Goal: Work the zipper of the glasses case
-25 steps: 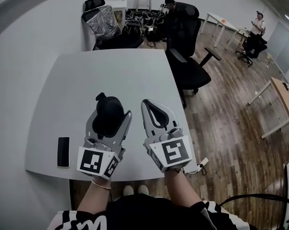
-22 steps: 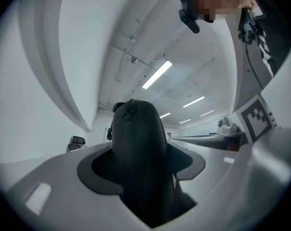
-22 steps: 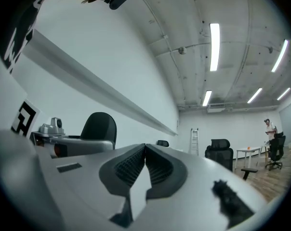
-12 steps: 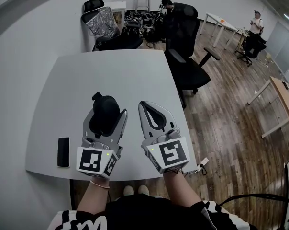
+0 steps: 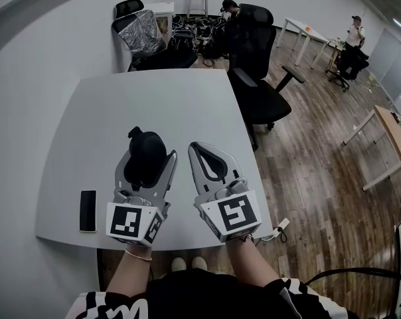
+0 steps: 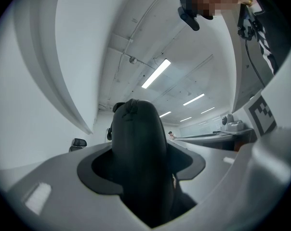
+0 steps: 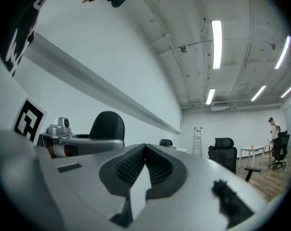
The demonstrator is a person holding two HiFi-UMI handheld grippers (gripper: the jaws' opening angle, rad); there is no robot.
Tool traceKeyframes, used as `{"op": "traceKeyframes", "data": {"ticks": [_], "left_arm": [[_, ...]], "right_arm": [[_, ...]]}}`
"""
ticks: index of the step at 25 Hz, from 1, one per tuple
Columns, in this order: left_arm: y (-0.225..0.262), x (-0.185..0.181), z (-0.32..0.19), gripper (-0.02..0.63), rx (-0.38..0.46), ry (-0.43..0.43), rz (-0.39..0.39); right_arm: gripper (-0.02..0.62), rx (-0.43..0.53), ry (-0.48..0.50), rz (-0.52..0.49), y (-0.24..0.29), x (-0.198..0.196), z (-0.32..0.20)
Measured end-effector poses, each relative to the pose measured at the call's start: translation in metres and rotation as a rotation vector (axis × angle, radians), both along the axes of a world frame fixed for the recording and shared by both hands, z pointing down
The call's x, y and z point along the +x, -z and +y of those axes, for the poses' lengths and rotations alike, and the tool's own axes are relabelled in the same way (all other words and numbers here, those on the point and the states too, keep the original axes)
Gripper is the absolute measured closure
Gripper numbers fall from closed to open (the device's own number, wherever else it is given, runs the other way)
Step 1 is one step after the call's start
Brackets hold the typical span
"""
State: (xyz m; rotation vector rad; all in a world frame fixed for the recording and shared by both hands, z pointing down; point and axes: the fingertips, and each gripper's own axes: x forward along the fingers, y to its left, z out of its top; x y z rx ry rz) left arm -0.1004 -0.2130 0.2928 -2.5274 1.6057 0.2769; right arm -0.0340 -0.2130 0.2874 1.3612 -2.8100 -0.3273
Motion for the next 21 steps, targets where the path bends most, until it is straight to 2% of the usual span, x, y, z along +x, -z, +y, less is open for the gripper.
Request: {"op": "traceKeyframes", "data": {"ticks": [21], "left_arm": [[0.0077, 0.0052, 0.0047, 0.318, 0.005, -0.006, 0.007]], "right_arm": [[0.591, 0.012, 0.006, 0.004, 0.0041, 0.0025, 0.0061]]}}
